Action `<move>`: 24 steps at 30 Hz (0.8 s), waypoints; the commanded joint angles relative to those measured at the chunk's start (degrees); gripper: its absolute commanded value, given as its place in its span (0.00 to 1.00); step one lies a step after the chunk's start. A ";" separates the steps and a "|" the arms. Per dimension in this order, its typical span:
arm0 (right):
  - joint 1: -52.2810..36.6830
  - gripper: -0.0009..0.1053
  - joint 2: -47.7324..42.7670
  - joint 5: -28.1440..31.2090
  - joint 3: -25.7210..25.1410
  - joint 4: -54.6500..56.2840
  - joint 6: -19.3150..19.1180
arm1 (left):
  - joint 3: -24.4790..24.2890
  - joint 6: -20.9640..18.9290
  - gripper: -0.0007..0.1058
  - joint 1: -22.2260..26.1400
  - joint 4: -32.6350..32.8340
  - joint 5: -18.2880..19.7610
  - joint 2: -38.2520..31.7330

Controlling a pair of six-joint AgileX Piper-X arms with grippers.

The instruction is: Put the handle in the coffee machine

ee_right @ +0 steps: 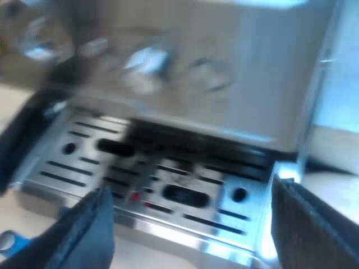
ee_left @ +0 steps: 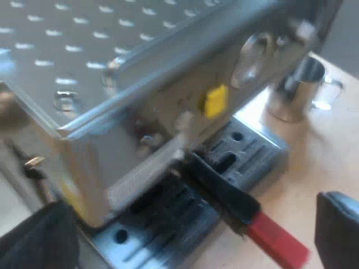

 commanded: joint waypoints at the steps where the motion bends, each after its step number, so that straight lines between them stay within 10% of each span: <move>1: -5.62 0.59 -0.38 -0.93 -2.77 6.91 0.23 | -0.74 -2.13 0.82 0.11 -1.28 -4.73 -2.95; 16: -37.82 0.59 -4.62 -7.37 -2.66 17.63 2.63 | 0.00 -1.43 0.82 0.11 -0.02 -12.95 -17.81; 24: -45.86 0.59 -12.78 -7.49 0.64 20.04 -5.28 | 4.59 -1.60 0.82 0.11 3.80 -14.20 -23.43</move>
